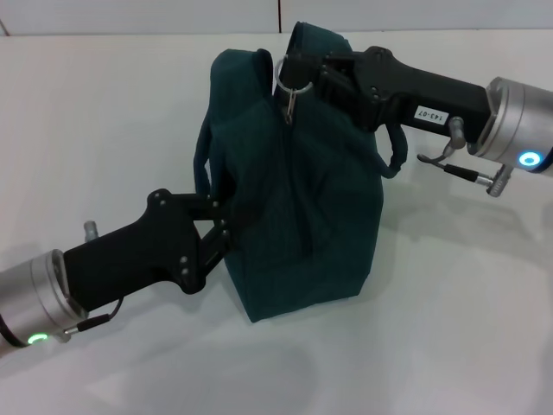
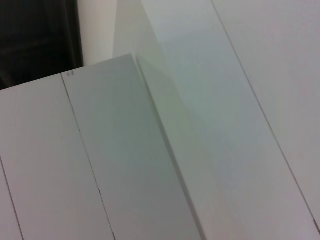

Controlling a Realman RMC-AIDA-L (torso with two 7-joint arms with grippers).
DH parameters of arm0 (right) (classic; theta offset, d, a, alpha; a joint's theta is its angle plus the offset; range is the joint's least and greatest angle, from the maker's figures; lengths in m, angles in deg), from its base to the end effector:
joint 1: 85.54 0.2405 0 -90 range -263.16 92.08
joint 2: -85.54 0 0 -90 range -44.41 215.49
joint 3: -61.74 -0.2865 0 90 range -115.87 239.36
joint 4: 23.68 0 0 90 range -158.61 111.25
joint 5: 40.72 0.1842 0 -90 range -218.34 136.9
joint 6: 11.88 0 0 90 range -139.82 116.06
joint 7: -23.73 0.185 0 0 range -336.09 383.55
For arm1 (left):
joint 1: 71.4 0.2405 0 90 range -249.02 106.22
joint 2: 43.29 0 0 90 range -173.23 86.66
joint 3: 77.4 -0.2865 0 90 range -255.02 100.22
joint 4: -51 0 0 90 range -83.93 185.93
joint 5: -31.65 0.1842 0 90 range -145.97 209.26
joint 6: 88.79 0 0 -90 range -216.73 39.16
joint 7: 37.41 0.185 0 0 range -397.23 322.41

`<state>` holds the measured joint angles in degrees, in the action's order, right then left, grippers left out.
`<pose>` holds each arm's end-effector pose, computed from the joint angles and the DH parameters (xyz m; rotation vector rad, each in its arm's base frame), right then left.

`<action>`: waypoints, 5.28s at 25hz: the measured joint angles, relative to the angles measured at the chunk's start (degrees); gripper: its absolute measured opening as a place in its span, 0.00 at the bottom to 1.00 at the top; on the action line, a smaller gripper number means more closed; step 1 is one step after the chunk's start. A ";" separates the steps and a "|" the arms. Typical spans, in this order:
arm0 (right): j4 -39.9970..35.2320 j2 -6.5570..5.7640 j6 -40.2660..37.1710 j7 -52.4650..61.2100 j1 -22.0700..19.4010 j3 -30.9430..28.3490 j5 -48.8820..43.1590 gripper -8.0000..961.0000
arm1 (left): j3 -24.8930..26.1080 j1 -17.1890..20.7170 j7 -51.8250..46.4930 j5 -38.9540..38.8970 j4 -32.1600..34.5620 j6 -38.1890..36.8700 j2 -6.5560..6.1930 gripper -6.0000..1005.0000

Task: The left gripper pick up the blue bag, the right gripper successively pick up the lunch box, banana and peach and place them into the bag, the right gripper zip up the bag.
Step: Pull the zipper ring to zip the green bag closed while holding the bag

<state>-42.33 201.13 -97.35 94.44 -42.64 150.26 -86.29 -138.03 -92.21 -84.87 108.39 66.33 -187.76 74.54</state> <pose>0.1175 0.3675 -0.0612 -2.6630 0.5151 1.4322 -0.2451 0.2625 -0.0598 -2.5010 -0.3830 -1.2527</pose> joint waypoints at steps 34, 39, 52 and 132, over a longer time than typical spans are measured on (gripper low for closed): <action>-4.18 -1.10 -4.50 2.96 -4.73 -0.51 -0.36 0.02 | 0.04 -1.56 -0.18 4.74 0.07 -0.65 -0.07 0.06; -4.32 -1.09 -5.20 2.90 -4.92 -0.54 -0.36 0.02 | 0.03 -1.59 -0.10 5.86 0.16 -0.87 -0.11 0.06; -4.48 -1.12 -4.54 2.14 -5.89 -1.15 -0.29 0.02 | -0.14 -1.71 0.98 9.83 2.01 -2.13 -0.13 0.06; -5.73 -1.08 1.72 2.24 -6.47 -2.17 -0.67 0.02 | 8.58 -2.10 3.40 19.05 2.96 -3.04 -0.14 0.05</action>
<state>-48.05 200.05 -95.63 96.68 -49.11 148.09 -86.96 -129.44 -94.31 -81.47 127.44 69.28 -190.80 74.40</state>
